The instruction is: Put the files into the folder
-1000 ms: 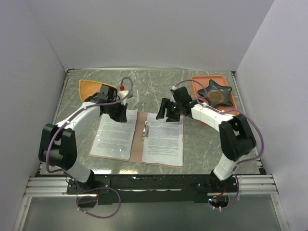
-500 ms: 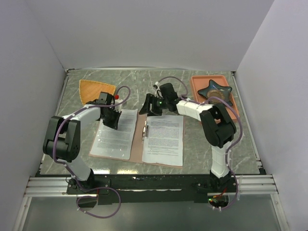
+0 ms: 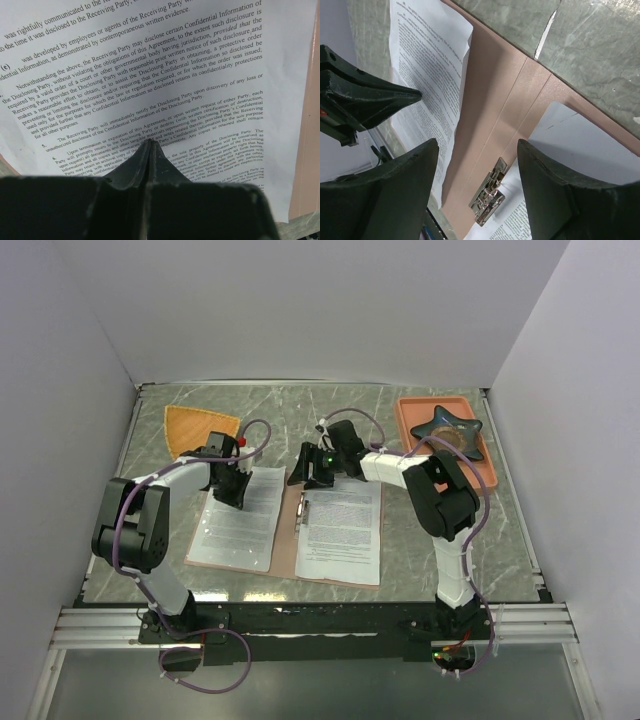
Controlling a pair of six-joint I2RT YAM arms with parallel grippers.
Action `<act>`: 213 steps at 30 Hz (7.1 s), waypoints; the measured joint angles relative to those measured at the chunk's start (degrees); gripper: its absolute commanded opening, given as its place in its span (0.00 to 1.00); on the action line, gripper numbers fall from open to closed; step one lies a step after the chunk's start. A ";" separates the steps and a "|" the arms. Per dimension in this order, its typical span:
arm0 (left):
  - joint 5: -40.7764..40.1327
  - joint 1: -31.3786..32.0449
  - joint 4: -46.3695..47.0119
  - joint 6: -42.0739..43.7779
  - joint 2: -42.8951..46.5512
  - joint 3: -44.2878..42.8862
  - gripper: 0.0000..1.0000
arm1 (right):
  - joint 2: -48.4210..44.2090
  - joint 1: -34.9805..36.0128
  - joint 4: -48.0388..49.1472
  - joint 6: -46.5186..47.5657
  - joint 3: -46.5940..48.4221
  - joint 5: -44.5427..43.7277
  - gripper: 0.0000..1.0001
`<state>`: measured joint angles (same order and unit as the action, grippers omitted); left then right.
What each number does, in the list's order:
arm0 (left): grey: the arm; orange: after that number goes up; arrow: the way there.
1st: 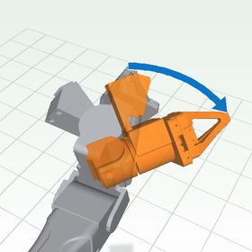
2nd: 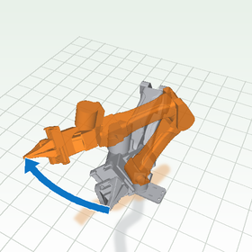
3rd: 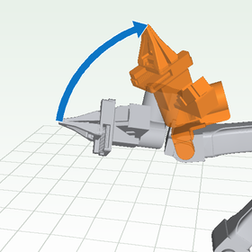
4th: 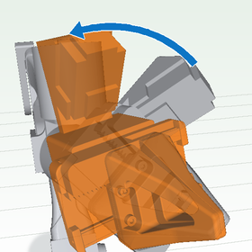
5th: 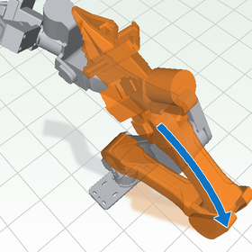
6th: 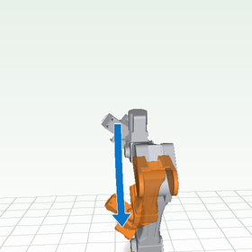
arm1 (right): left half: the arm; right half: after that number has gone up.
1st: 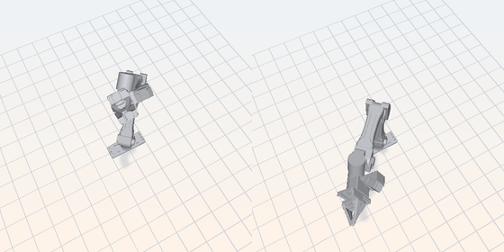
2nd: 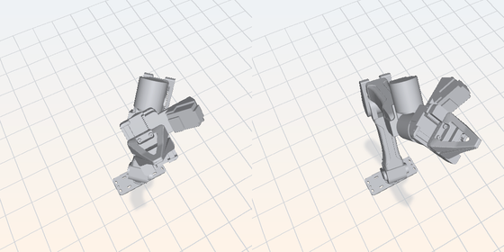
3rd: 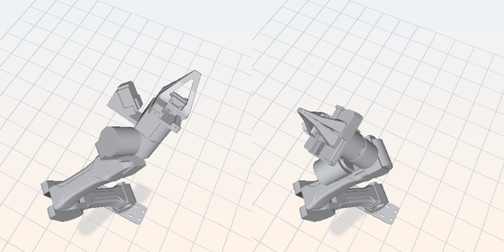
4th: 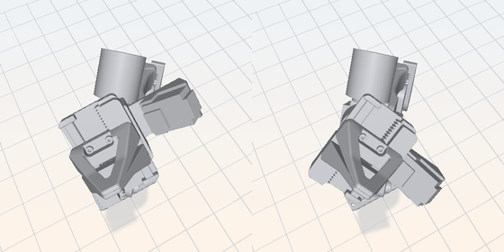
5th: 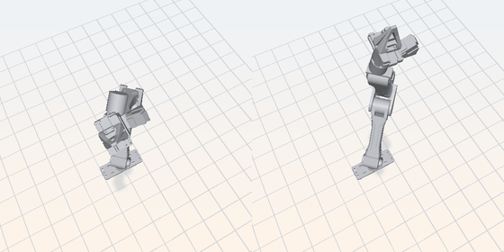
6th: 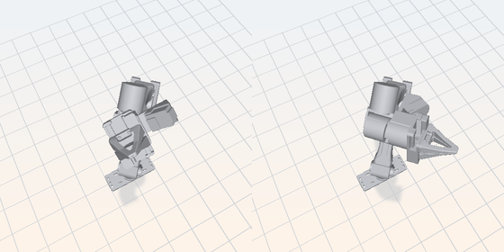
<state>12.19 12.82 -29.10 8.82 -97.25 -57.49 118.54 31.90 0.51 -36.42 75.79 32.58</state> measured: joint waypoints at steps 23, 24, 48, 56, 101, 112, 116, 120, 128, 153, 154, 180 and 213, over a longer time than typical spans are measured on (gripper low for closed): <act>-0.11 0.00 1.27 -0.52 0.79 1.07 0.03 | 0.55 1.03 2.89 -0.83 -0.96 1.11 0.69; -0.11 0.00 1.27 -0.52 0.79 1.07 0.03 | 0.55 1.03 2.95 -0.83 -0.98 1.16 0.68; -0.55 0.00 1.53 -0.55 1.01 1.33 0.03 | -0.13 1.09 9.77 -5.53 -5.20 3.93 0.62; -0.63 0.00 1.53 -0.52 1.05 1.33 0.03 | -1.81 1.09 10.84 -7.06 -5.31 5.11 0.60; -1.09 0.00 2.21 -0.46 1.55 1.99 0.02 | 0.02 0.33 5.81 -5.03 -0.66 2.62 0.66; -1.09 0.00 2.21 -0.44 1.55 1.99 0.02 | 2.89 -0.02 6.27 -4.83 -0.85 3.06 0.64; -1.09 0.00 2.23 -0.46 1.55 1.99 0.02 | 2.89 -0.02 6.82 -4.87 -0.92 3.48 0.63; -1.09 0.00 2.21 -0.46 1.55 1.99 0.02 | 2.89 -0.02 7.08 -5.07 -1.25 3.96 0.62; -1.09 0.00 2.21 -0.46 1.55 1.99 0.02 | 2.89 0.20 9.07 -6.19 -2.95 4.39 0.61; -1.11 0.00 2.21 -0.46 1.62 1.99 0.02 | 0.42 2.14 13.94 -10.25 -6.99 6.03 0.56; -1.11 0.00 2.21 -0.46 1.62 1.99 0.02 | 0.17 2.25 14.38 -10.47 -7.13 6.03 0.56; -1.18 0.00 2.45 -0.44 1.79 2.25 0.01 | -4.37 6.19 17.05 -12.41 -11.63 6.03 0.54; -0.13 16.06 -2.69 -12.90 -1.66 -11.26 0.88 | -32.76 17.33 16.41 4.81 -34.21 -23.76 0.00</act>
<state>12.05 28.88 -31.79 -4.08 -98.91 -68.75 85.78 49.23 16.93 -31.62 41.58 8.82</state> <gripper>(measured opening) 0.725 0.008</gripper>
